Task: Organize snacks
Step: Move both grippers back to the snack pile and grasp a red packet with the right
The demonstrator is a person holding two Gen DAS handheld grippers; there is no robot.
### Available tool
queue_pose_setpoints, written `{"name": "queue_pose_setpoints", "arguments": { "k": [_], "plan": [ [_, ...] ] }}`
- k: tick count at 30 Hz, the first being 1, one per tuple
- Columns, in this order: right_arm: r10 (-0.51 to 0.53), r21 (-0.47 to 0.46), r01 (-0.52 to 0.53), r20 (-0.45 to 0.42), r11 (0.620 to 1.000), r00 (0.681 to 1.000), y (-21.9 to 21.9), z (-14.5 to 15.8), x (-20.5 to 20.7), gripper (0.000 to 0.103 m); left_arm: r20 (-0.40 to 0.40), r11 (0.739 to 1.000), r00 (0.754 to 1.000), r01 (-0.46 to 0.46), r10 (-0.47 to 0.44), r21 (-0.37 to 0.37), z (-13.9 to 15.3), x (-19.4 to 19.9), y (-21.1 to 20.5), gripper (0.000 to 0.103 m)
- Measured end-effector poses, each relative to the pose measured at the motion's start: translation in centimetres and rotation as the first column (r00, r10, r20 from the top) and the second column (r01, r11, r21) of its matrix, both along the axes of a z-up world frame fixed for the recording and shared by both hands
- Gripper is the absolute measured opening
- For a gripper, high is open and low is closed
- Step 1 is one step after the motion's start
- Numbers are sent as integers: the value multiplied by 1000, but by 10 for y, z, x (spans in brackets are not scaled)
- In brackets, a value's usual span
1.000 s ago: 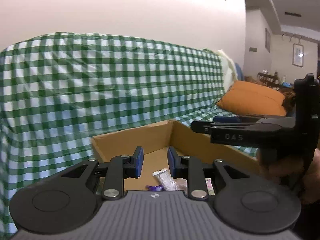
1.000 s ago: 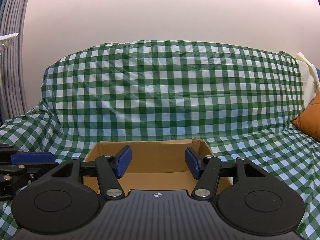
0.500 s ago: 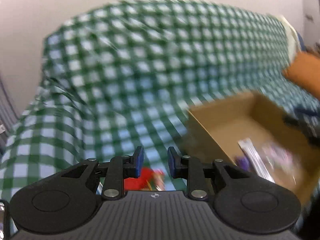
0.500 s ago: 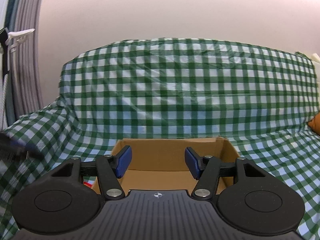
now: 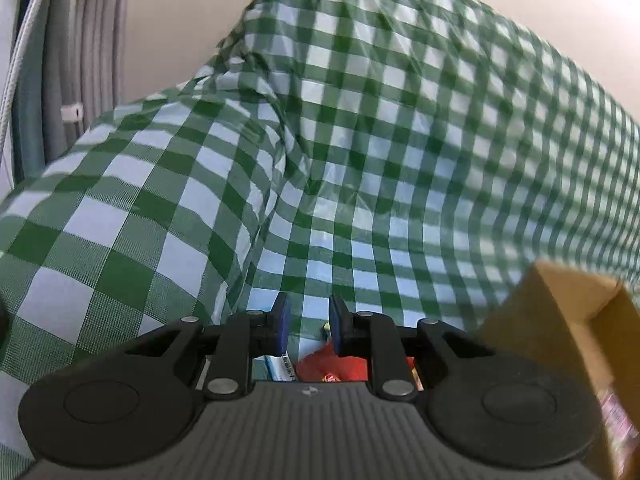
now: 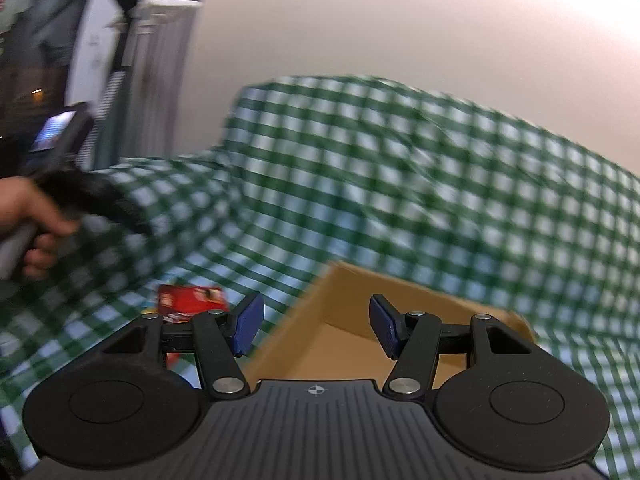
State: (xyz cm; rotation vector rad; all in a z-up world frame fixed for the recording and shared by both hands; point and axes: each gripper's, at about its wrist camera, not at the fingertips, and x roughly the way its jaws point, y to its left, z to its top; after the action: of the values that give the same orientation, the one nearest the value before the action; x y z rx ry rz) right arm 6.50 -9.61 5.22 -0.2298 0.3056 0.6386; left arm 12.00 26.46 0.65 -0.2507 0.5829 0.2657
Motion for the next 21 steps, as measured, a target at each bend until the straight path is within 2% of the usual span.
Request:
{"name": "queue_pose_setpoints", "arguments": {
  "k": [2,4,7,11,14,15,18,20,21],
  "plan": [
    [66,24,-64,-72,998,995,27,6,-3,62,8,997,1000,-29,30,-67,1,2,9,21],
    [105,37,-100,-198,994,975,72,-1,-1,62,34,990,998,-45,50,-135,5,-1,19,21],
    [112,29,-109,-311,994,944,137,-39,-4,63,56,980,995,-65,77,-190,9,-8,29,21],
    [15,-31,-31,-404,999,915,206,-95,5,81,24,973,998,-43,49,-227,3,-2,34,21],
    [-86,-104,44,-443,994,892,234,-127,17,93,-24,972,1000,-14,9,-236,-5,8,32,32],
    [-123,-127,72,-461,989,879,240,-137,22,93,-37,974,999,-7,-1,-228,-8,11,30,35],
    [-197,-168,128,-510,977,837,244,-158,30,93,-54,976,999,-6,-6,-215,-12,15,28,36],
    [-205,-161,141,-519,977,830,245,-164,34,95,-53,973,999,1,-14,-230,-13,17,27,36],
    [-202,-162,138,-511,977,836,248,-163,35,91,-54,973,998,3,-16,-231,-13,18,27,36]
  ]
}}
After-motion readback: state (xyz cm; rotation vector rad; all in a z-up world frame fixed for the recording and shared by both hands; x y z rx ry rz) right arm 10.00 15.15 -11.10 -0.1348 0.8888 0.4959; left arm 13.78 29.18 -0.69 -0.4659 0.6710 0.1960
